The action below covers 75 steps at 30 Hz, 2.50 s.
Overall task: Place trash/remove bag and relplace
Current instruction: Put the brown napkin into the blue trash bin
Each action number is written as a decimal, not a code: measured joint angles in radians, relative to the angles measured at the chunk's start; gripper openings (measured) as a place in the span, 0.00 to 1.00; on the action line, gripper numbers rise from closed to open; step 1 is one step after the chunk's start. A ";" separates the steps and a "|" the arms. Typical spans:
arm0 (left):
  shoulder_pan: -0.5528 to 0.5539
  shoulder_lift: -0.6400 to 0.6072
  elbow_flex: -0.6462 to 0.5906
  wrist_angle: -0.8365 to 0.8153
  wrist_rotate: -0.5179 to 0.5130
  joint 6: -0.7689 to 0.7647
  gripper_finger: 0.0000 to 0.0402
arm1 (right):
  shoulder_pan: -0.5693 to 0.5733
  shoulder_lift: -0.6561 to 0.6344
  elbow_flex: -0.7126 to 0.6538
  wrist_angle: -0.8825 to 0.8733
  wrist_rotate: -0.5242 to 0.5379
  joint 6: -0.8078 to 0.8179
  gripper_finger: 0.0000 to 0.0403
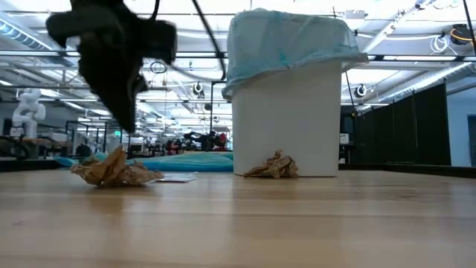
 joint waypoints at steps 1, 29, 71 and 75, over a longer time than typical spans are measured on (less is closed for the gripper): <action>0.000 0.015 -0.007 -0.008 0.001 -0.019 0.16 | 0.000 0.000 0.000 -0.002 0.000 0.004 0.00; -0.022 0.074 0.046 -0.025 -0.077 0.007 0.03 | 0.000 0.000 0.000 -0.022 0.000 0.017 0.00; 0.475 0.079 0.608 0.410 0.103 0.712 0.33 | -0.002 0.000 0.000 -0.022 0.033 -0.005 0.00; 0.475 0.078 0.608 0.444 0.103 0.712 0.38 | -0.007 0.000 0.000 -0.022 0.037 -0.010 0.00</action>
